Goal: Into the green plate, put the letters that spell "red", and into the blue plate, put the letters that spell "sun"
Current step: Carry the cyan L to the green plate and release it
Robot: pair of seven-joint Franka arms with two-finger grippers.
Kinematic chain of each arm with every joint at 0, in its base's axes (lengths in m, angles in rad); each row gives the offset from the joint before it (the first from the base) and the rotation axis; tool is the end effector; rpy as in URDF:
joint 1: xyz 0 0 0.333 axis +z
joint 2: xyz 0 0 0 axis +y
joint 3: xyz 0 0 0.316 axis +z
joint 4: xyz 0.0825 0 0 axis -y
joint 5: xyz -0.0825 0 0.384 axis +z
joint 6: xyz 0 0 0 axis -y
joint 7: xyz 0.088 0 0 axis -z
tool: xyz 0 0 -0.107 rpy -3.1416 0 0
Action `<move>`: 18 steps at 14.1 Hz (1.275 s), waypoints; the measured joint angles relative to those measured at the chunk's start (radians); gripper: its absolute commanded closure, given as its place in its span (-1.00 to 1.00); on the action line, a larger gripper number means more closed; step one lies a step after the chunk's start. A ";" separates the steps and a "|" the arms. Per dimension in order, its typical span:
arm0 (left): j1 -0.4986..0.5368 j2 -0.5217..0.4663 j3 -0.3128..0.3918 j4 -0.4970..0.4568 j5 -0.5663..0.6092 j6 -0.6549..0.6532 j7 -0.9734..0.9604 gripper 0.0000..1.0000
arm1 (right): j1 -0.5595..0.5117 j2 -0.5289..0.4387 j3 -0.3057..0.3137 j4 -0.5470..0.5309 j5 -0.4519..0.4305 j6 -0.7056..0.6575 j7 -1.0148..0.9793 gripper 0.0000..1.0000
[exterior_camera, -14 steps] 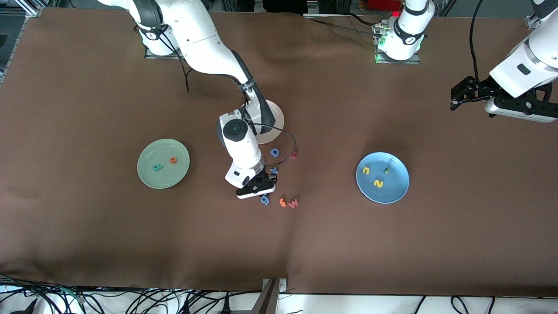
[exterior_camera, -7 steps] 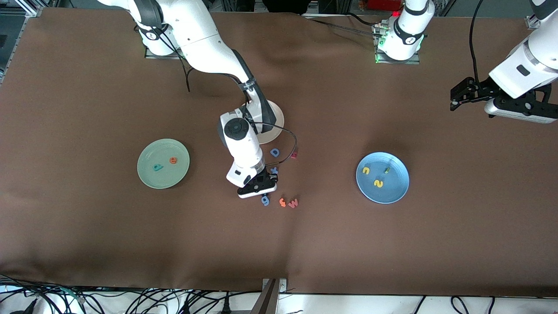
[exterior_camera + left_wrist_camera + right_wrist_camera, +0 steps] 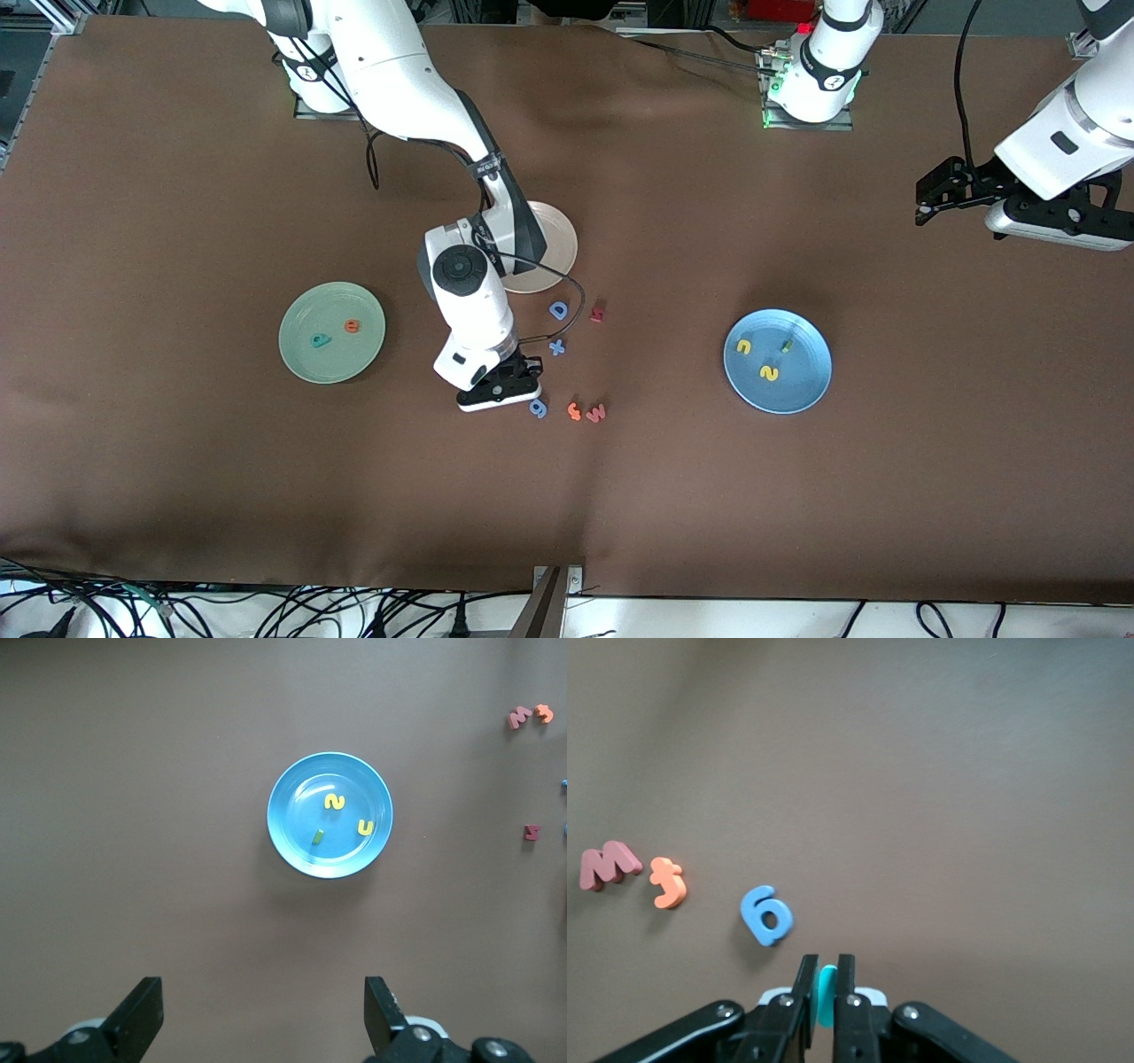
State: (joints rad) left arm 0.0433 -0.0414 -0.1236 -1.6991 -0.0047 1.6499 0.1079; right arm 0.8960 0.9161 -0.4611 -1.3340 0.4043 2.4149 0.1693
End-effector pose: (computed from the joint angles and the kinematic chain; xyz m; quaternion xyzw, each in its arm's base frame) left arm 0.5444 -0.0456 0.5931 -0.9956 0.0937 0.0041 0.0001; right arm 0.6473 0.4046 0.2388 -0.9861 -0.1009 -0.1304 0.0226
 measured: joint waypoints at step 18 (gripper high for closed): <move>0.000 0.036 -0.006 0.048 0.000 -0.013 0.020 -1.00 | -0.124 -0.407 -0.176 -0.740 0.001 -0.016 -0.182 1.00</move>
State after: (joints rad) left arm 0.0433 -0.0051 -0.1298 -1.6506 -0.0047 1.6367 0.1283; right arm 0.7721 0.5092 -0.6371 -2.0744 0.4050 2.3989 -0.0124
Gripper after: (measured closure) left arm 0.000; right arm 0.890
